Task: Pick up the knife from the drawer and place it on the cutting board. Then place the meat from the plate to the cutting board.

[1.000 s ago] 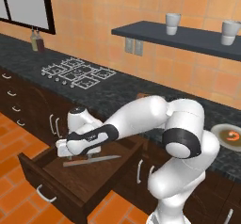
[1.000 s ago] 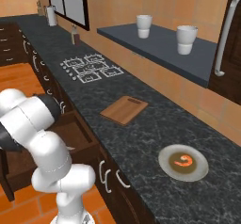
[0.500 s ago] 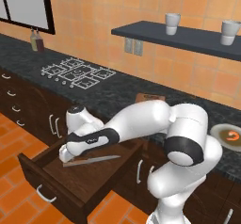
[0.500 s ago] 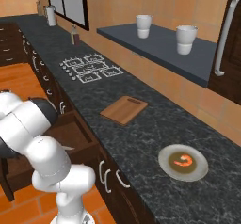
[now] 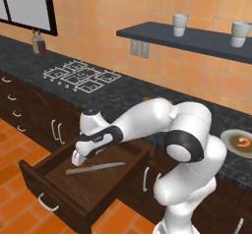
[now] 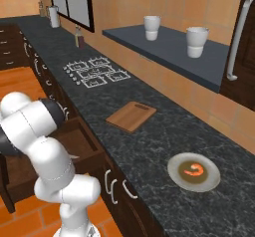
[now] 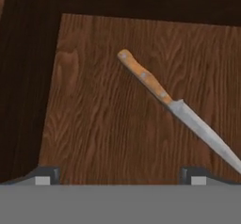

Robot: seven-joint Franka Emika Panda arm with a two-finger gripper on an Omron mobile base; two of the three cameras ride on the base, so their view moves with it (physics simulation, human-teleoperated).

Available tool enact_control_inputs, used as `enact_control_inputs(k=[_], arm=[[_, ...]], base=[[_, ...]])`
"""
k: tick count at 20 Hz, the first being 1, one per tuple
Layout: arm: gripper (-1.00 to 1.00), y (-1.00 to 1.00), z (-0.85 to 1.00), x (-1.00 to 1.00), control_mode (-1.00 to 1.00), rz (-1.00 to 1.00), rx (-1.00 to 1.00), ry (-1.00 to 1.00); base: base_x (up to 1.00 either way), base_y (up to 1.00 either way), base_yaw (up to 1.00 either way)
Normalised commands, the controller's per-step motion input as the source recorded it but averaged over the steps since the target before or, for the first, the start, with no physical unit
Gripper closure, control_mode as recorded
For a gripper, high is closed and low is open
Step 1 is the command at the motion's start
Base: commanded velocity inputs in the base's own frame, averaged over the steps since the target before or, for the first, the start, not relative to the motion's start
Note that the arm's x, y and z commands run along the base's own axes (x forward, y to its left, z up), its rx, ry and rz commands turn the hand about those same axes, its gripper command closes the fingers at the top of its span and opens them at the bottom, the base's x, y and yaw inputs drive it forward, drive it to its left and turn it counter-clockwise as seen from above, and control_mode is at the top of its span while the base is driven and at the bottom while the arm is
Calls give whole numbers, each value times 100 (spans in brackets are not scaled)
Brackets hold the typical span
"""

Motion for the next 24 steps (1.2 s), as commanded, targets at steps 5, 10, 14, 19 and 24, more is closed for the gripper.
enact_control_inputs(k=[5,10,14,19,24], arm=[[-100,5,-39,31,-100,9,-10,13],[-100,5,-16,38,-100,25,-16,0],[-100,20,0,24,-100,25,-6,3],[-100,8,-31,13,-100,9,0,0],[-100,0,-54,4,-100,1,0,-1]], base=[[0,0,0],[0,0,0],[0,0,0],[0,0,0],[0,0,0]])
